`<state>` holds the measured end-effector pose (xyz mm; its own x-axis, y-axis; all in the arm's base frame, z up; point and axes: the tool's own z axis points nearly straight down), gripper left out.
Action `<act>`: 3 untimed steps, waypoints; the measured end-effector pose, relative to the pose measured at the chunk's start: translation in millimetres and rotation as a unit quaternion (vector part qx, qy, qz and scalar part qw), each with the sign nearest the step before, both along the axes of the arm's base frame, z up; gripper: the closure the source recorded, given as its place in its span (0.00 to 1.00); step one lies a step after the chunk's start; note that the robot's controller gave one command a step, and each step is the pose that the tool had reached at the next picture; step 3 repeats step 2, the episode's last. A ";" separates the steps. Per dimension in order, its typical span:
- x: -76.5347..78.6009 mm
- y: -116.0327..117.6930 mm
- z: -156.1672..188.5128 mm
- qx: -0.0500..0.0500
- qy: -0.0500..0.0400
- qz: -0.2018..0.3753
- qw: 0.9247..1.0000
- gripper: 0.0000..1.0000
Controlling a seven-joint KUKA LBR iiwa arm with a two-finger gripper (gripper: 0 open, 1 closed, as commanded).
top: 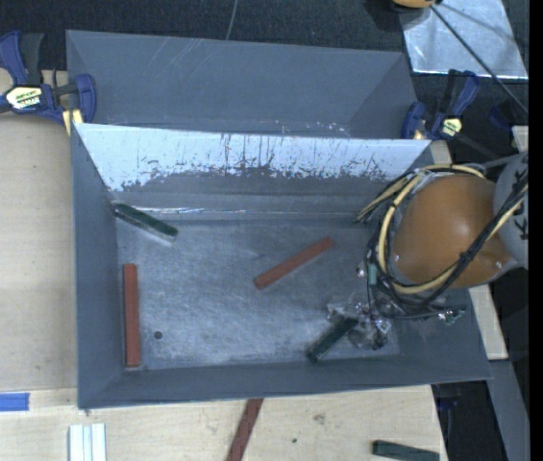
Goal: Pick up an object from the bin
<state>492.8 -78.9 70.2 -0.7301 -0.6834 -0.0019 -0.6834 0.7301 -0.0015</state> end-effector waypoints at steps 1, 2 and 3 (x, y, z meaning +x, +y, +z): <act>0.0 0.1 0.0 0.000 0.000 0.000 1.000 1.00; 23.8 -5.4 154.0 0.000 -0.002 -0.013 1.000 1.00; 23.8 -5.4 154.0 0.000 -0.002 -0.013 1.000 1.00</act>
Offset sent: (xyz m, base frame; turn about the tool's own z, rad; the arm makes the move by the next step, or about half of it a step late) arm 0.0223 -0.0050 0.1528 0.0224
